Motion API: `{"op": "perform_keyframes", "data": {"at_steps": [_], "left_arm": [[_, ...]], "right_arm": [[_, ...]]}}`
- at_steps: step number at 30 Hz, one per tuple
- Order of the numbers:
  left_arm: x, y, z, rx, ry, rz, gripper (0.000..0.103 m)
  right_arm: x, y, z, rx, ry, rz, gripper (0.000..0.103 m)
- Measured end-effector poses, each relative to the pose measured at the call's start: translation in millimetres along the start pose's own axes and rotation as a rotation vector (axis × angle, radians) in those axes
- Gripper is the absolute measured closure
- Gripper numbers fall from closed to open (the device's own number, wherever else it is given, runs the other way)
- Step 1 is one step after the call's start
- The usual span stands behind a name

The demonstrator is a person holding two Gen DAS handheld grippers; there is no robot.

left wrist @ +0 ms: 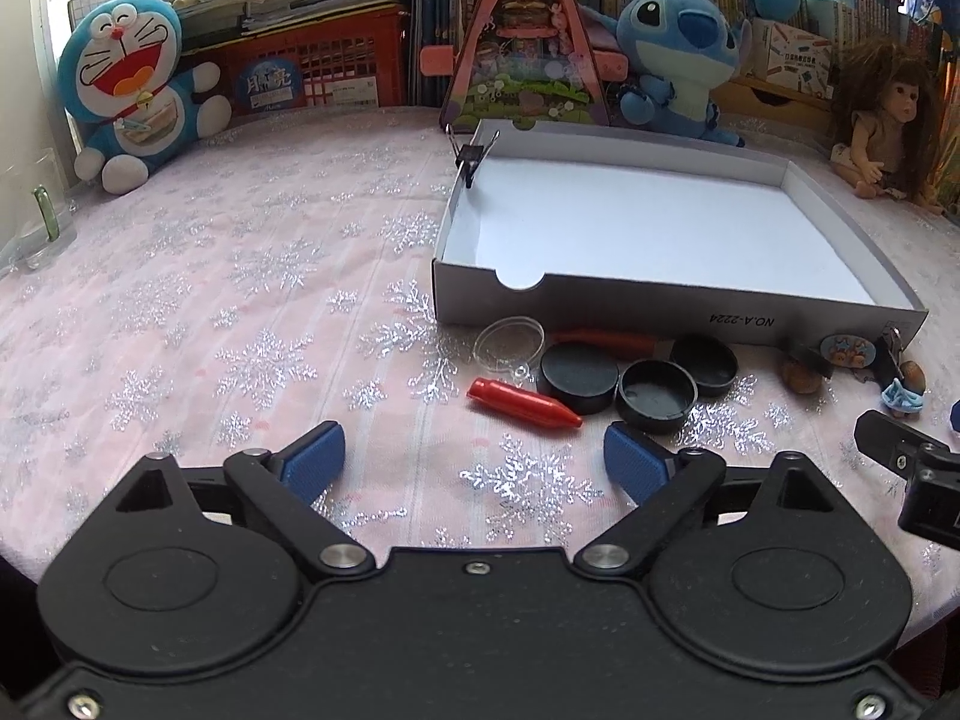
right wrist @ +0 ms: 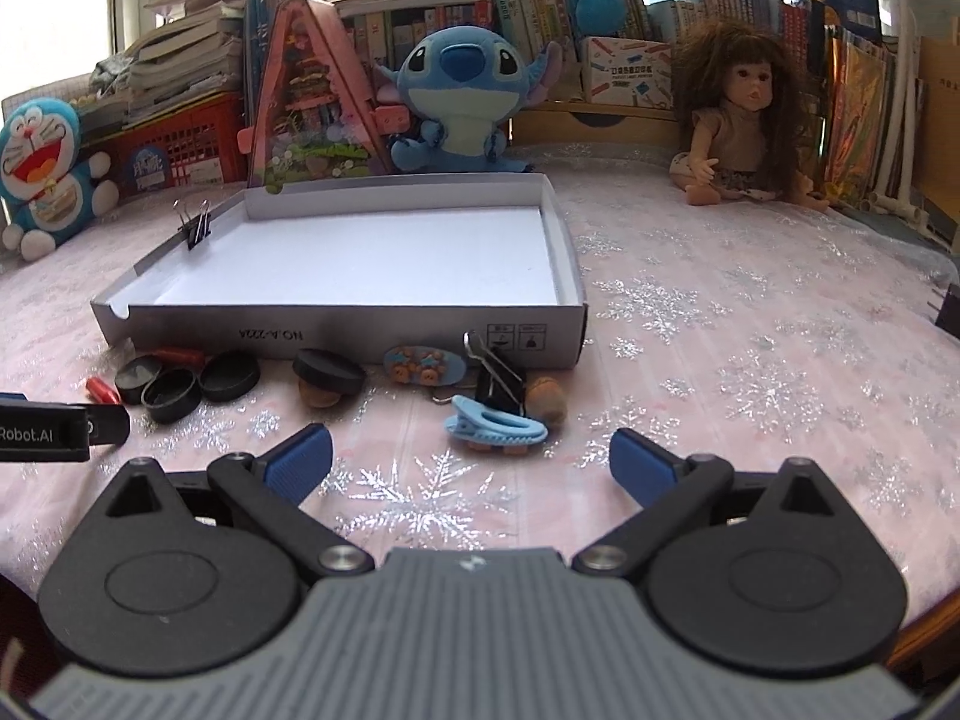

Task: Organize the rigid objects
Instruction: 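Drop the red crayon in the tray with the left gripper while the right drops the blue clip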

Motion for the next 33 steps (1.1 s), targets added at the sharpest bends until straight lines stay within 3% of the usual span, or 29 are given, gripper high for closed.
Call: {"op": "perform_keyframes", "data": {"at_steps": [6, 11, 14, 23, 25, 33], "left_arm": [[4.0, 1.1, -7.5, -0.047, 0.087, 0.055, 0.028], [4.2, 7.9, -7.2, -0.082, 0.094, 0.112, 0.039], [1.4, 11.2, -5.8, -0.104, 0.088, 0.135, 0.044], [-3.4, 12.7, 7.4, -0.152, 0.085, 0.140, 0.062], [-1.4, 12.2, 8.1, -0.153, 0.080, 0.122, 0.062], [-1.6, 18.5, -15.0, -0.190, 0.090, 0.141, 0.063]], "right_arm": [[1.4, 6.0, -0.9, 0.010, 0.014, 0.025, 0.015], [1.4, 9.0, -0.1, 0.015, 0.008, 0.052, 0.037], [1.3, 9.5, 2.7, 0.016, -0.002, 0.051, 0.046], [4.7, 8.9, 10.5, 0.020, 0.005, 0.044, 0.052], [5.9, 8.5, 12.3, 0.012, 0.004, 0.041, 0.059], [6.2, 0.5, 6.0, 0.052, 0.003, 0.006, 0.060]]}}
Point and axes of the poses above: each gripper's, at about its wrist camera, not at the fingertips, and z roughly the way its jaws point, y to its right, x to its top, the point moved 5 cm from there along z, roughly the way its jaws point, and after that the axes turned 8 degrees about -z, right-handed, at the moved point
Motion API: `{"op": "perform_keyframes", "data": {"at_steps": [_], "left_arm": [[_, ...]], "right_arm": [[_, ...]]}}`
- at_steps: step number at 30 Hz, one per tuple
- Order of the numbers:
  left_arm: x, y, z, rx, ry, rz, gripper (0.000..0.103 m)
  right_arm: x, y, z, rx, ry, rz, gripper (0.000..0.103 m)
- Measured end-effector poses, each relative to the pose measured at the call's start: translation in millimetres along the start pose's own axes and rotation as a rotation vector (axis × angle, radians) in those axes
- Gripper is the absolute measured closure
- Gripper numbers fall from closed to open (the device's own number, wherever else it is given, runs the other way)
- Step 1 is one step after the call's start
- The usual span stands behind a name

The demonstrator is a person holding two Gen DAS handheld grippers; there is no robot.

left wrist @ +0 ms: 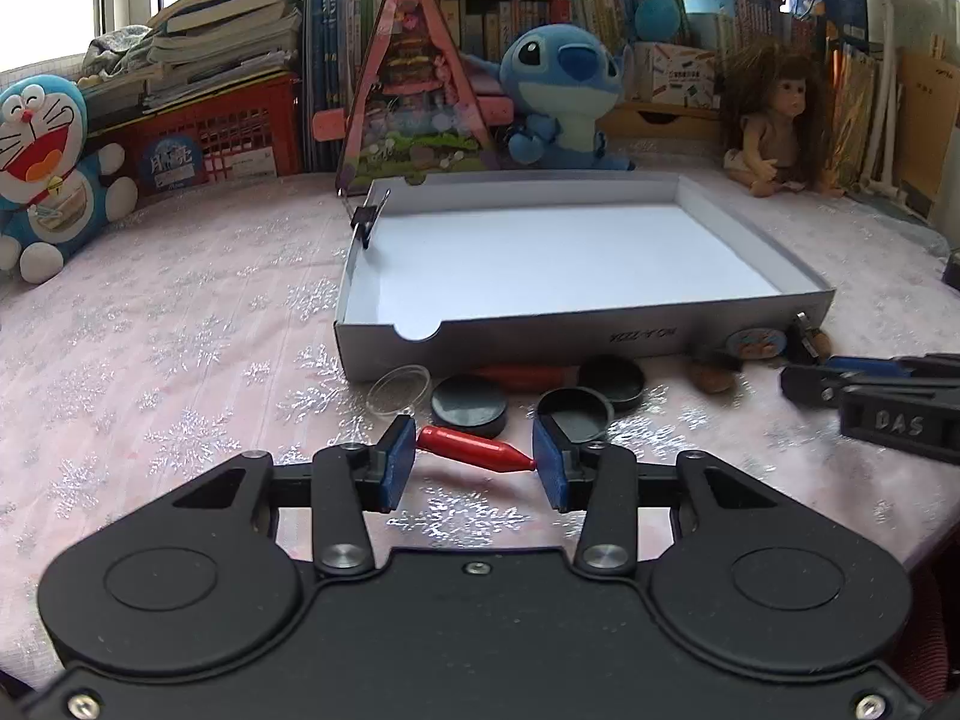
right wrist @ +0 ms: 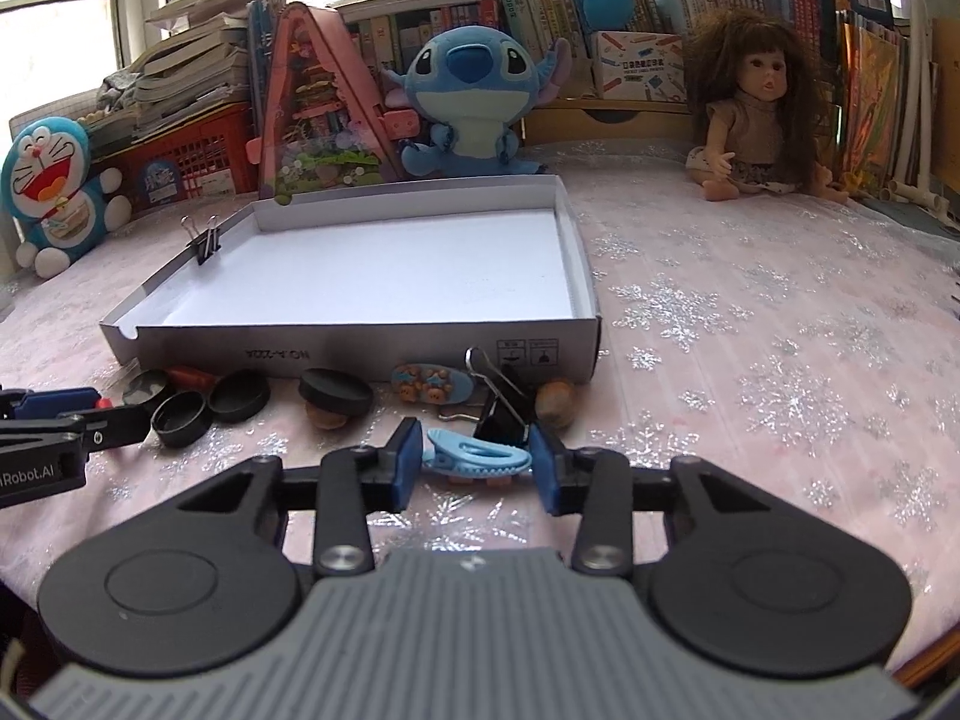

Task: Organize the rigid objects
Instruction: 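Drop the red crayon in the tray with the left gripper while the right drops the blue clip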

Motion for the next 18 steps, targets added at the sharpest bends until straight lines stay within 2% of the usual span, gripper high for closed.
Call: {"op": "perform_keyframes", "data": {"at_steps": [8, 18], "left_arm": [[23.7, 12.3, -25.4, -0.038, 0.063, -0.023, 0.063], [67.7, 11.0, -8.6, -0.062, 0.028, -0.081, 0.063]], "right_arm": [[9.0, -7.6, -11.7, 0.011, 0.025, -0.030, 0.060], [47.6, 1.5, -11.5, 0.034, 0.051, -0.037, 0.059]]}}
Point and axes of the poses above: each gripper's, at about its wrist camera, not at the fingertips, and z roughly the way its jaws point, y to its right, x to its top, the point moved 5 cm from there along z, roughly the way its jaws point, and after that the axes turned 8 degrees about -z, right-handed, at the moved point
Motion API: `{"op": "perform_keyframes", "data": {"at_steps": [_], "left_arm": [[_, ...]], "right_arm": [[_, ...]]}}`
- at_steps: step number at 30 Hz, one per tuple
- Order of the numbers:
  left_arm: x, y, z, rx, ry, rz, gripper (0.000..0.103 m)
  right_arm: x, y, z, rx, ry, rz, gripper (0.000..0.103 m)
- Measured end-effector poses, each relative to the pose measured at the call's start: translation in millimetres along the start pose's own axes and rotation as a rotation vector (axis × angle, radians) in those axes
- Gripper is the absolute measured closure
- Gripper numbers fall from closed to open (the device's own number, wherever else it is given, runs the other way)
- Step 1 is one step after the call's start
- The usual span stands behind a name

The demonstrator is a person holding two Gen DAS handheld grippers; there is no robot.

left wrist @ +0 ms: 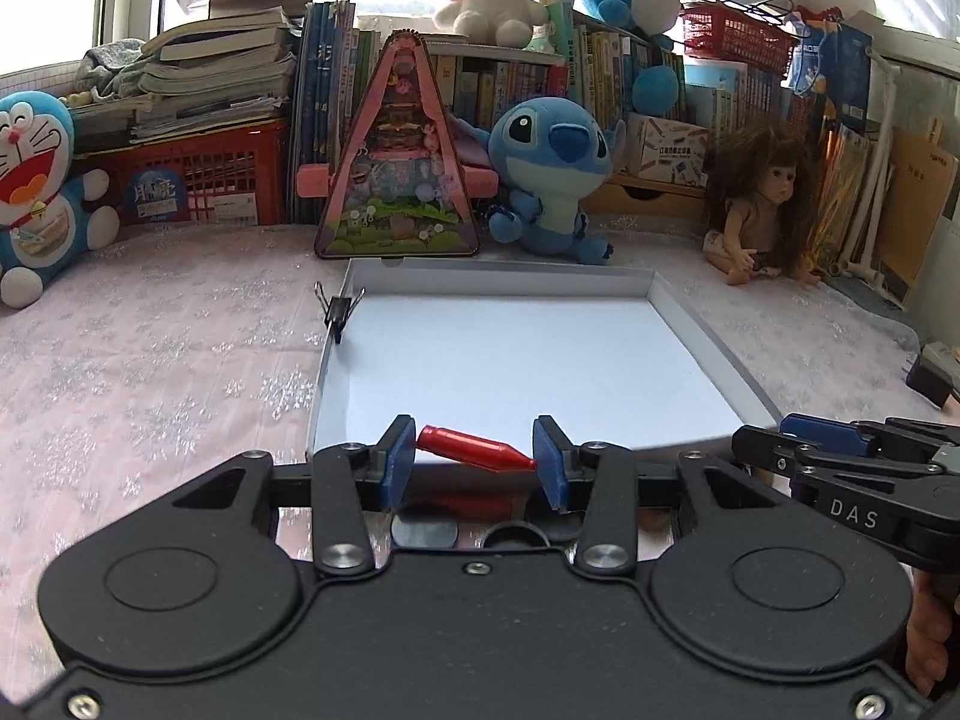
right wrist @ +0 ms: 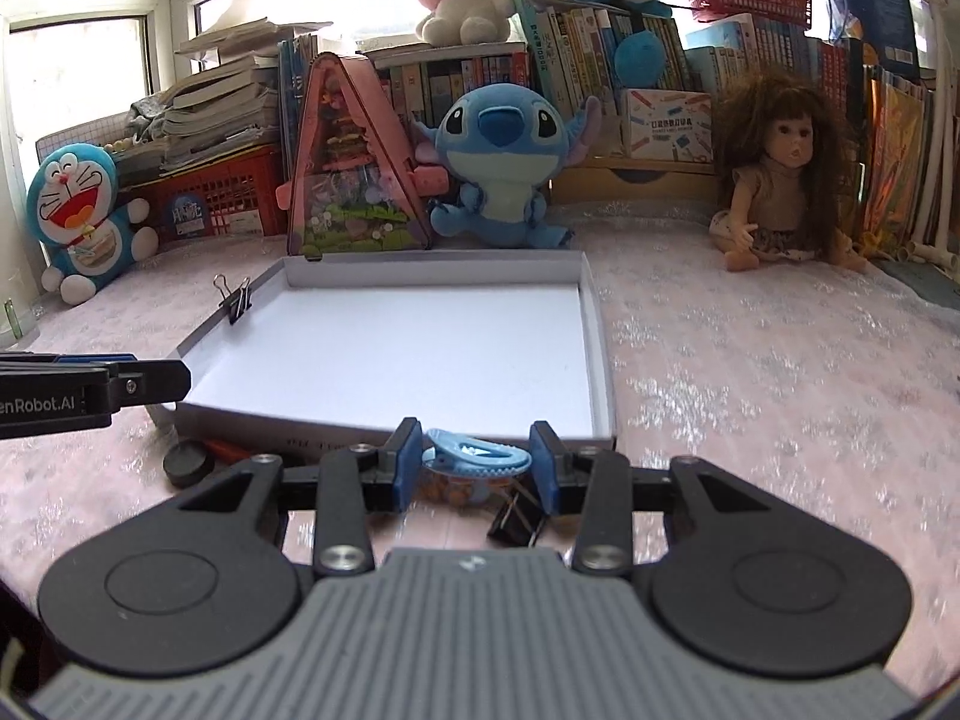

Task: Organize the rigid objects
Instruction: 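Drop the red crayon in the tray with the left gripper while the right drops the blue clip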

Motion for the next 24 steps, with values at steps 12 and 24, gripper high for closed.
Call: {"op": "perform_keyframes", "data": {"at_steps": [12, 24], "left_arm": [[45.0, -3.0, 89.6, 0.044, -0.218, -0.081, 0.063], [30.6, -2.3, 135.3, 0.112, -0.313, -0.070, 0.063]], "right_arm": [[40.8, 15.0, 68.7, 0.078, -0.186, 0.023, 0.059], [42.5, 8.5, 106.0, 0.085, -0.312, -0.015, 0.059]]}}
Point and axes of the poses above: each gripper's, at about its wrist camera, not at the fingertips, and z roughly the way its jaws point, y to its right, x to its top, the point moved 5 cm from there along z, roughly the way its jaws point, and after that the axes turned 8 degrees about -z, right-handed, at the moved point
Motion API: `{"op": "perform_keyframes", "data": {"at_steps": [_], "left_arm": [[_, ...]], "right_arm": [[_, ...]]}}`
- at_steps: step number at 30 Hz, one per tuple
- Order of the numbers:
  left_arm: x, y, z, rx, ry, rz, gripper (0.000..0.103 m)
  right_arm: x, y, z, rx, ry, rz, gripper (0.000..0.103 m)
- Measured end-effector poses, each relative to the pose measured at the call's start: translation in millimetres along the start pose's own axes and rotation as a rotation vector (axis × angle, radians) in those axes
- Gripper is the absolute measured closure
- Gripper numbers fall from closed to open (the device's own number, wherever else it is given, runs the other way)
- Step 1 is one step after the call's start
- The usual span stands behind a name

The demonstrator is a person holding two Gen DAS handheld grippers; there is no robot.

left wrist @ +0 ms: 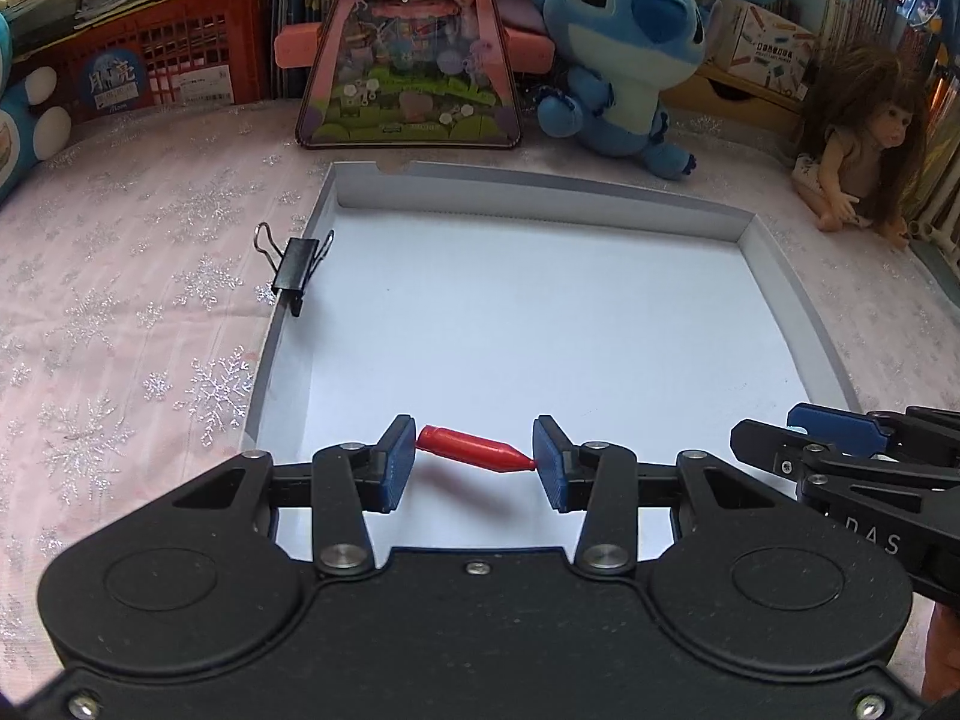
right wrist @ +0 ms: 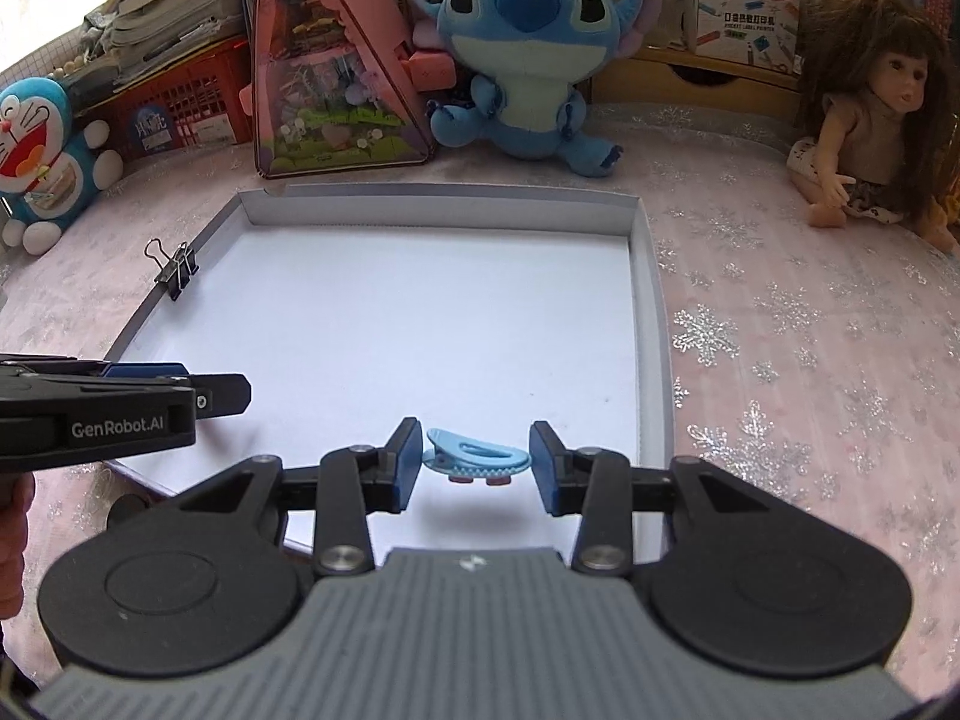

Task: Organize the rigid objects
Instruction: 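Drop the red crayon in the tray with the left gripper while the right drops the blue clip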

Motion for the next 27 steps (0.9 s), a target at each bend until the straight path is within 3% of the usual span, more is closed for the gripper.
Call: {"op": "perform_keyframes", "data": {"at_steps": [13, 20, 27], "left_arm": [[-7.2, 2.7, 6.9, 0.035, 0.011, 0.040, 0.062], [-6.9, 3.1, 2.0, 0.045, 0.020, 0.039, 0.060], [-15.9, 0.8, -31.2, 0.006, 0.127, 0.047, 0.033]], "right_arm": [[-4.2, 2.2, 9.4, -0.011, -0.020, 0.005, 0.058], [-4.1, 3.9, 7.2, -0.006, -0.004, 0.030, 0.044], [-9.4, 1.3, -19.1, -0.012, 0.095, 0.006, 0.029]]}}
Point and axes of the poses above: each gripper's, at about its wrist camera, not at the fingertips, and z roughly the way its jaws point, y to its right, x to its top, the point moved 5 cm from there along z, roughly the way its jaws point, and after that the axes turned 8 degrees about -z, right-handed, at the moved point
